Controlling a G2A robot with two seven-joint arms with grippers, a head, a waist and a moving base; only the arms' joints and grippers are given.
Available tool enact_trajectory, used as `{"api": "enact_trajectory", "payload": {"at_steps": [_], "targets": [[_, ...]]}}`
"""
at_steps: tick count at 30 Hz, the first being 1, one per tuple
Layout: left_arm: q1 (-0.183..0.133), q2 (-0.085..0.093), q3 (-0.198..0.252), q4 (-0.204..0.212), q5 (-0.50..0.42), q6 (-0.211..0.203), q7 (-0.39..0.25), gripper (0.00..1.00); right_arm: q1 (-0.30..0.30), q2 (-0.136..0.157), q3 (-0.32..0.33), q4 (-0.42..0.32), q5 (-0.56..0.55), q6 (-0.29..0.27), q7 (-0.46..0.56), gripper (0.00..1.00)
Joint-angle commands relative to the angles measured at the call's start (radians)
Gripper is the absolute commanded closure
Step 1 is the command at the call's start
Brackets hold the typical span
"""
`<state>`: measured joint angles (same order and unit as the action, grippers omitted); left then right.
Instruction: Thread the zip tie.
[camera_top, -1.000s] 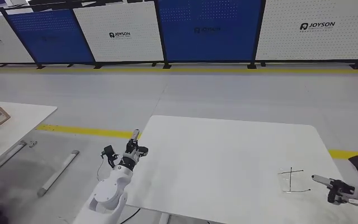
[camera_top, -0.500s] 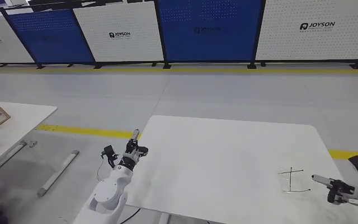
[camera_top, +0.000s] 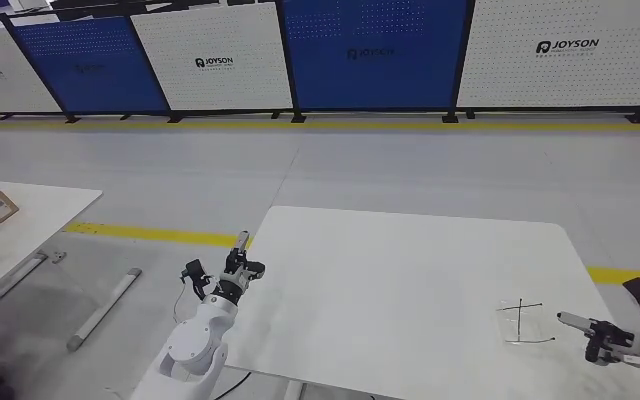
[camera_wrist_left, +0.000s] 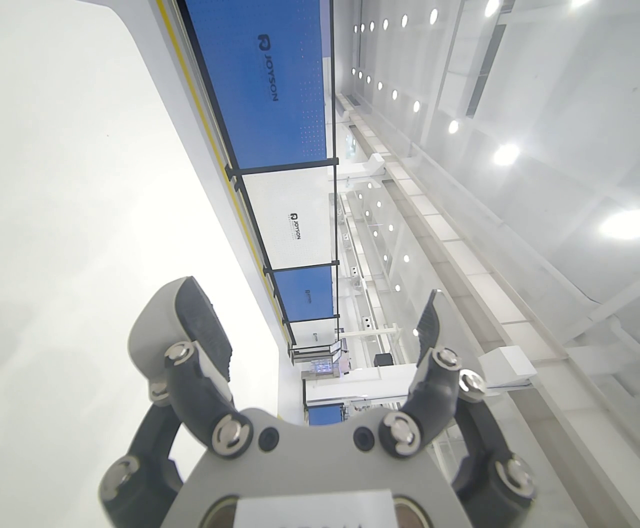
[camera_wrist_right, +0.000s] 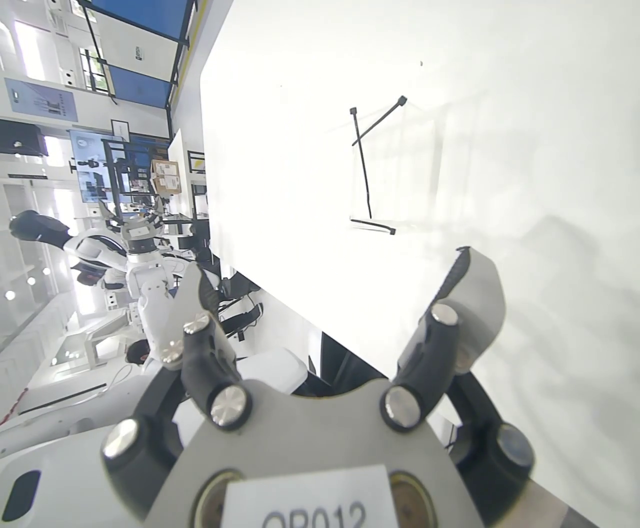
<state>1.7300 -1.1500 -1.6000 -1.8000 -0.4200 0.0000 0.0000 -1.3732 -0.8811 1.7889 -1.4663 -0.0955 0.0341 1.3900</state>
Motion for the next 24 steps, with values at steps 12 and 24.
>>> {"api": "enact_trajectory", "payload": {"at_steps": [12,24], "targets": [[0.0,0.0,0.0,0.0,0.0,0.0,0.0,0.0,0.003,0.014,-0.037,-0.042,-0.1,-0.006,0.0,0.0],[0.0,0.0,0.0,0.0,0.0,0.0,0.0,0.0,0.014,0.022,-0.065,-0.046,-0.102,-0.001,0.0,0.0]]}}
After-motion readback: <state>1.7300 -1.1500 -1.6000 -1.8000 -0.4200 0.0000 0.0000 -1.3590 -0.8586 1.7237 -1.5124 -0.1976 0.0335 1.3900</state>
